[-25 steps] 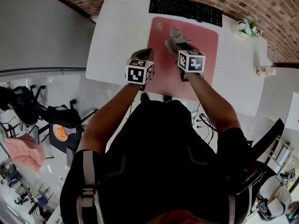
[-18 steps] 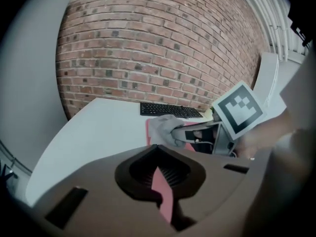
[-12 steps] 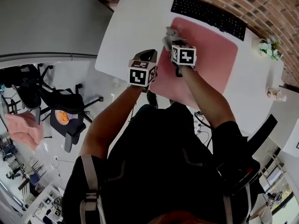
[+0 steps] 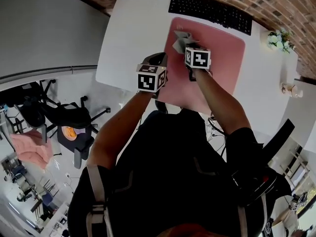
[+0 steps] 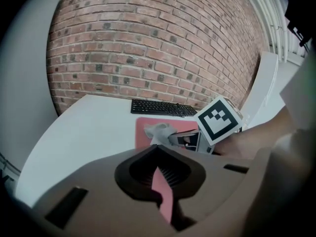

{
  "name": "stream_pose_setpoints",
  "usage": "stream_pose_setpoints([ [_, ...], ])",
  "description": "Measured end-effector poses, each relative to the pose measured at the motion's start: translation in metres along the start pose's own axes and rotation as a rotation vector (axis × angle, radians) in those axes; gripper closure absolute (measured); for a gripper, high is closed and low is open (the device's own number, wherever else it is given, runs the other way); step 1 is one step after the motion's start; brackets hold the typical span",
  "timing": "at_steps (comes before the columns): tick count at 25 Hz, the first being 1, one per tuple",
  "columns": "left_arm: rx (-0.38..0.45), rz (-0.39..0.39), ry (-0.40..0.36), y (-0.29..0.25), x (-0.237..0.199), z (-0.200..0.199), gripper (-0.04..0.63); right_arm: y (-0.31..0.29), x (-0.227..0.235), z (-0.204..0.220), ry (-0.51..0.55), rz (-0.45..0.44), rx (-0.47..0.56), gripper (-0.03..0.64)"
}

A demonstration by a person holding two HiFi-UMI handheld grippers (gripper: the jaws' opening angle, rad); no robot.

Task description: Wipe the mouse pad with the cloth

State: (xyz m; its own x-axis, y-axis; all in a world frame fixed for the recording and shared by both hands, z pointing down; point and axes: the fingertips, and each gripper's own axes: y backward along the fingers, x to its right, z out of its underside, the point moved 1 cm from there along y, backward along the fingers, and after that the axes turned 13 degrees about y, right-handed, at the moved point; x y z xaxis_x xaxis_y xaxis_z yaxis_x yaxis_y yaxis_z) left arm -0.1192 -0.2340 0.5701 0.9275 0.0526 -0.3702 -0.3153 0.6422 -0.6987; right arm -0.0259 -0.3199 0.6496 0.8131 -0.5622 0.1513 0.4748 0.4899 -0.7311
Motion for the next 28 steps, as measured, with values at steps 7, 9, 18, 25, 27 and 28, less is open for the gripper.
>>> stream_pose_setpoints([
  [7, -0.021, 0.058, -0.049, -0.019, 0.032, -0.004, 0.592, 0.018, 0.041, 0.015, -0.049, 0.066, 0.002, 0.583],
  [9, -0.026, 0.074, -0.062, -0.023, 0.041, -0.005, 0.592, 0.024, 0.051, 0.019, -0.062, 0.085, 0.001, 0.583],
  [18, -0.048, 0.129, -0.114, -0.039, 0.076, -0.005, 0.592, 0.049, 0.098, 0.040, -0.120, 0.164, 0.003, 0.583],
  [25, -0.066, 0.170, -0.144, -0.050, 0.102, -0.001, 0.592, 0.073, 0.140, 0.061, -0.166, 0.241, 0.002, 0.584],
  [27, -0.070, 0.181, -0.151, -0.051, 0.108, -0.001, 0.592, 0.081, 0.153, 0.067, -0.182, 0.266, -0.001, 0.583],
  [28, -0.071, 0.187, -0.155, -0.052, 0.111, -0.001, 0.592, 0.085, 0.159, 0.071, -0.190, 0.279, -0.003, 0.583],
])
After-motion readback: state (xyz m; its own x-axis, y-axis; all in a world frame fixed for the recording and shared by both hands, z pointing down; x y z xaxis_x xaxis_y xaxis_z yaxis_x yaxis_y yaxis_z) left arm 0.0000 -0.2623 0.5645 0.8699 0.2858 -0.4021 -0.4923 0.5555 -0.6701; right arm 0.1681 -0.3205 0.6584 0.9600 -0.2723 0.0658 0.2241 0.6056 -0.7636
